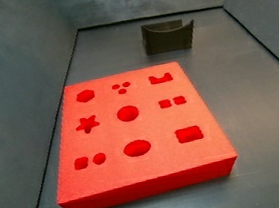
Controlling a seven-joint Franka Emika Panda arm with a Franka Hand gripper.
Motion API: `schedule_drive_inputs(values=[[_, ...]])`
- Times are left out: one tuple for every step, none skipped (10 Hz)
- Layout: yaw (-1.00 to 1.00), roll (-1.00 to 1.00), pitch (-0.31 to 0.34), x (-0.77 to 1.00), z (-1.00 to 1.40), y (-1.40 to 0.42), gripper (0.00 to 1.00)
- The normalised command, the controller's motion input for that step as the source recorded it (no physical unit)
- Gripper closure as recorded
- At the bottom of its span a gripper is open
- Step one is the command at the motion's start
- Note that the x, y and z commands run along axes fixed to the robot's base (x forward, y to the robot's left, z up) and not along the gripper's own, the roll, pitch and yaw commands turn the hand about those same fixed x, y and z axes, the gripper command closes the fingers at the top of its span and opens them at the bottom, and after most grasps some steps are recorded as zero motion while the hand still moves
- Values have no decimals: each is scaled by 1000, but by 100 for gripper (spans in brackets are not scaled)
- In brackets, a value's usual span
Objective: Pick up the double-square object. Move up. Rotate the double-square object. Place the double-square object on the fixture. Regrasp the double-square object. Move to above the board. Insert the double-square object.
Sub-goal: Place the double-square object on the fixture.
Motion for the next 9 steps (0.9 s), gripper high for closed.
schedule_drive_inputs(values=[[73,-1000,121,1000,-655,185,100],[55,-1000,122,945,-456,114,100],[45,-1000,129,900,-320,90,100],[12,-1000,177,763,-47,65,100],[-8,-1000,199,710,2,60,100],[-47,-862,198,617,-7,58,100],[-78,-656,166,546,-26,54,100],[-95,-502,148,494,-16,57,100],[-100,-395,137,459,-11,57,100]])
